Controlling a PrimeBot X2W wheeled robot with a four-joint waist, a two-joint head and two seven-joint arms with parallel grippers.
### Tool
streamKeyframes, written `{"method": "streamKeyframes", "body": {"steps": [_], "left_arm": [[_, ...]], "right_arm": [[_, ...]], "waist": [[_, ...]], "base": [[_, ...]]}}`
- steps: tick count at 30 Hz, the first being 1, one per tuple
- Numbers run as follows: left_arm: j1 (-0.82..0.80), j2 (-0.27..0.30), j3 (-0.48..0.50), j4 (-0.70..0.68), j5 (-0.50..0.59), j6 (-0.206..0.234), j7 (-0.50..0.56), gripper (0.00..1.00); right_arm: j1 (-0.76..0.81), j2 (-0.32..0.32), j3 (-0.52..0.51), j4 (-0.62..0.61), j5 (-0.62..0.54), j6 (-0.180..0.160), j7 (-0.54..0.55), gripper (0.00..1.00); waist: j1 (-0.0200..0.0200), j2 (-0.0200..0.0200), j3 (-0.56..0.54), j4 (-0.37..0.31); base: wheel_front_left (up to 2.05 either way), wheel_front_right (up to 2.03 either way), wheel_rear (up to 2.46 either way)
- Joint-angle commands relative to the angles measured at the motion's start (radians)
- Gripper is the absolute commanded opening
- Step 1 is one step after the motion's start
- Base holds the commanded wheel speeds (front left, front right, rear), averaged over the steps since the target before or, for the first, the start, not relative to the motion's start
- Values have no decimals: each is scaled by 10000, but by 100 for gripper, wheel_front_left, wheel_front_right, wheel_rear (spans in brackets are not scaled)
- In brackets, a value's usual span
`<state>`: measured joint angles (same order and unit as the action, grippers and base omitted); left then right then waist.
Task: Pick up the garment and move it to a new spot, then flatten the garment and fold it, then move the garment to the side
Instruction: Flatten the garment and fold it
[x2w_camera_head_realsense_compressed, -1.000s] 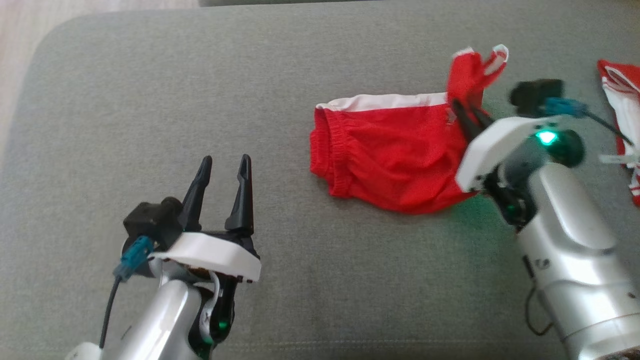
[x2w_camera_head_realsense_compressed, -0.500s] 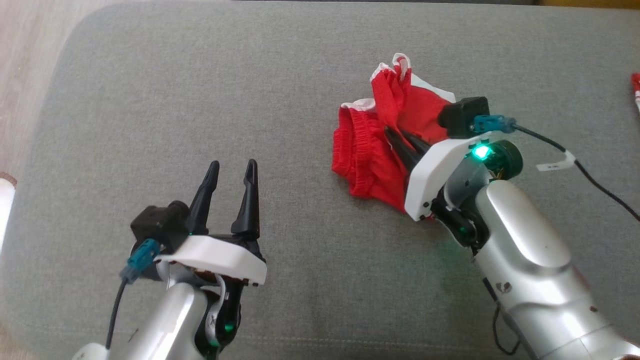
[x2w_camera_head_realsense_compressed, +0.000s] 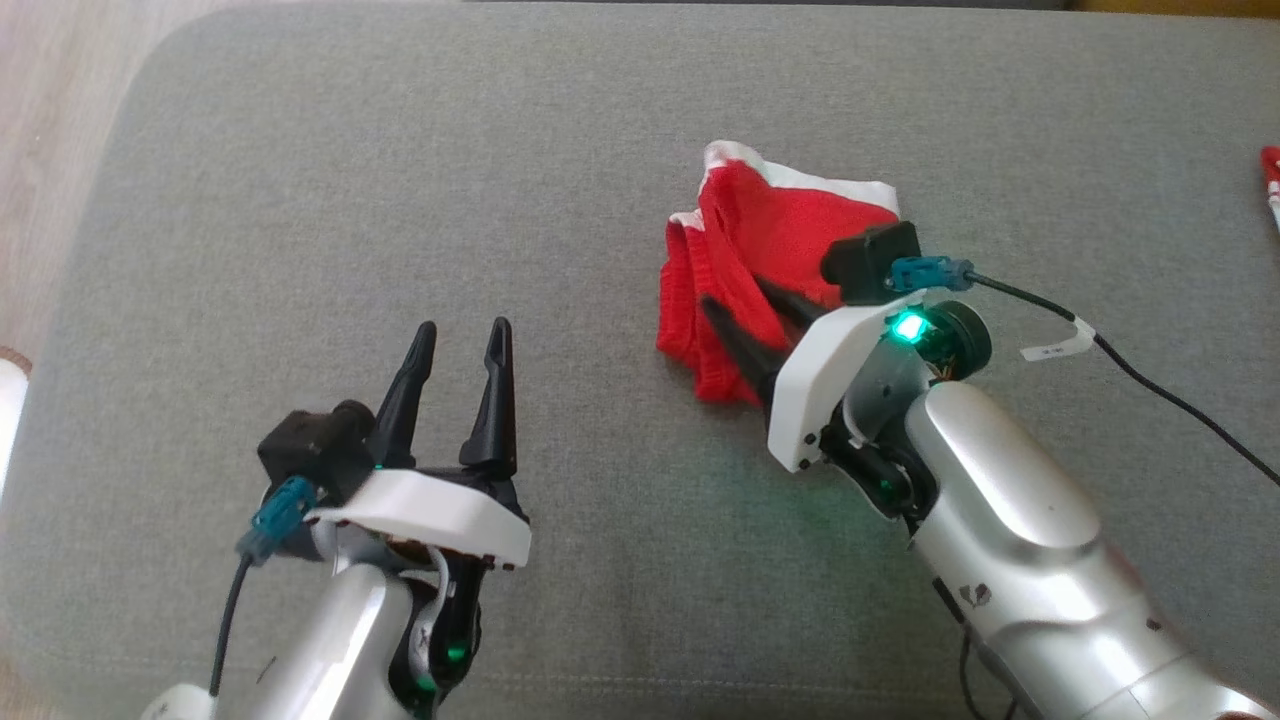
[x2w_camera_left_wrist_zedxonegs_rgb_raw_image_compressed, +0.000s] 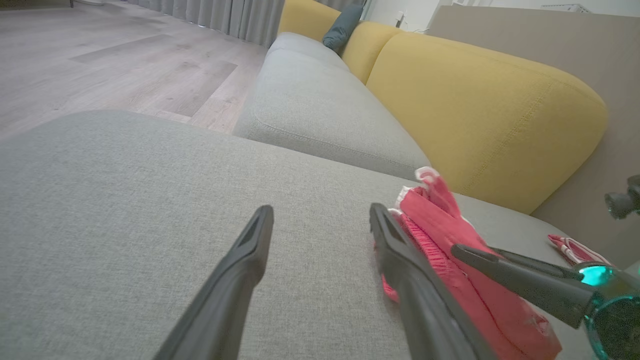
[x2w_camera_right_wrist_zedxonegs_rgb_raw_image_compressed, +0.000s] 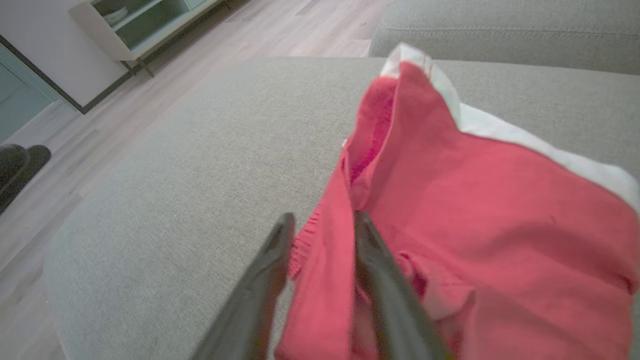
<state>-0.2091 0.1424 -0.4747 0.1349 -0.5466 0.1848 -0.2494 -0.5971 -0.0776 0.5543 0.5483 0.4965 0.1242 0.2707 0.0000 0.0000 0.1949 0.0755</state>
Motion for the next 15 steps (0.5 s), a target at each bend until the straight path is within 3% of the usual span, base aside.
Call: {"method": "streamKeyframes", "body": {"steps": [1,9,15], "left_arm": [[-210,28,349,-257,140,-37,-121,100],[-98,15,294,-220,192,-61,-122,100],[-22,8,175,-210,212,-55,-115,100]], "right_arm": [[-58,238,147,-423,82,65,-151,100],[187,121,-107,-1069,411,65,-680,100],[407,-158,-1152,-1321,170,65,-1115,100]], "waist": [[0,0,-27,-39],[0,0,-238,-278],[0,0,-336,-378]], "base": [[0,0,0],[0,0,0],[0,0,0]]}}
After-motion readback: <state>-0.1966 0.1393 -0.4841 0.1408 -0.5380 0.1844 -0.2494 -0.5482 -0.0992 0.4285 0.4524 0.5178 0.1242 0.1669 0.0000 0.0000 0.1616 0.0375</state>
